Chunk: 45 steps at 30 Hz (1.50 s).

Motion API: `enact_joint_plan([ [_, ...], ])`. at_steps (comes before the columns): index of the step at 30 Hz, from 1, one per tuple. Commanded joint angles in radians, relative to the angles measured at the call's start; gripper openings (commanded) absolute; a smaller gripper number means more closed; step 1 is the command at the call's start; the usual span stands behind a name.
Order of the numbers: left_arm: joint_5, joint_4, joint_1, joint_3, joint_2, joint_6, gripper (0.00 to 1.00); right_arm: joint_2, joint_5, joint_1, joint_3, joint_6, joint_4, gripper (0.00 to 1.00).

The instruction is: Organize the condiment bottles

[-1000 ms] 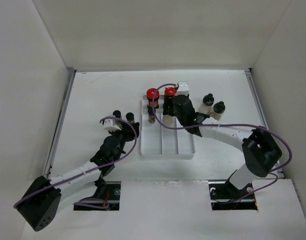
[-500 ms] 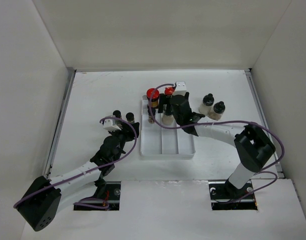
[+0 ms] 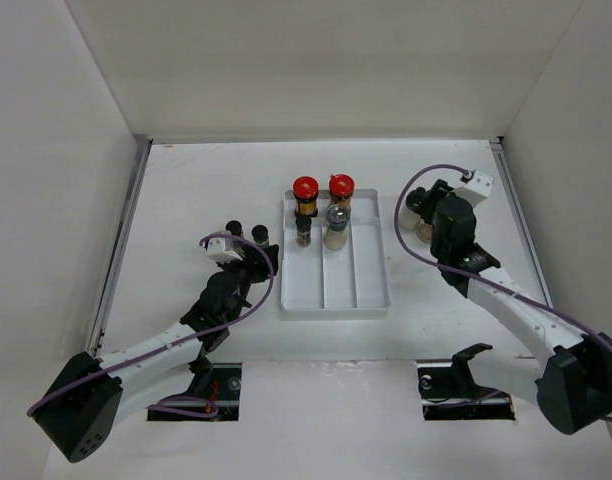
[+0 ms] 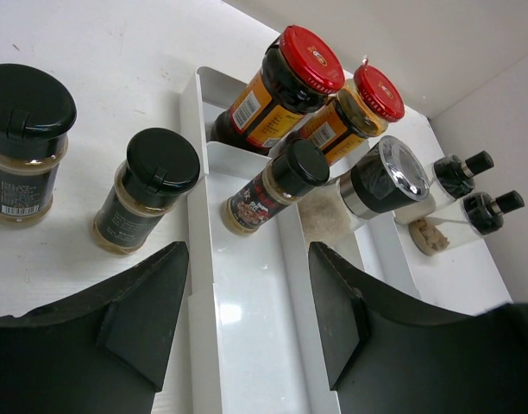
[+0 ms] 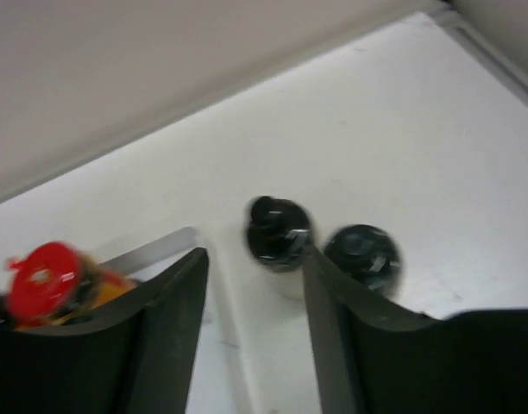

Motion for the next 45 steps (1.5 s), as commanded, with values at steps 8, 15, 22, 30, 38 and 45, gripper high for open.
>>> enact_joint_plan([
  [8, 0.006, 0.057, 0.0, -0.006, -0.006, -0.007, 0.57, 0.134, 0.021, -0.142, 0.001, 0.006, -0.162, 0.94],
  [15, 0.006, 0.057, -0.001, -0.006, -0.005, -0.007, 0.57, 0.259, -0.073, -0.198, 0.04, -0.006, -0.08, 0.87],
  [22, 0.007, 0.068, -0.003, -0.005, 0.012, -0.009, 0.57, 0.312, -0.083, -0.235, 0.057, -0.017, -0.017, 0.85],
  [30, 0.012, 0.083, -0.006, -0.005, 0.026, -0.009, 0.57, 0.363, -0.076, -0.242, 0.073, -0.04, 0.026, 0.66],
  [38, 0.012, 0.083, -0.006, -0.006, 0.017, -0.009, 0.57, 0.144, 0.022, -0.175, -0.017, -0.018, -0.032, 0.53],
  [45, 0.012, 0.077, -0.009, -0.008, -0.009, -0.009, 0.57, -0.068, 0.032, -0.014, -0.005, 0.02, -0.178, 0.52],
])
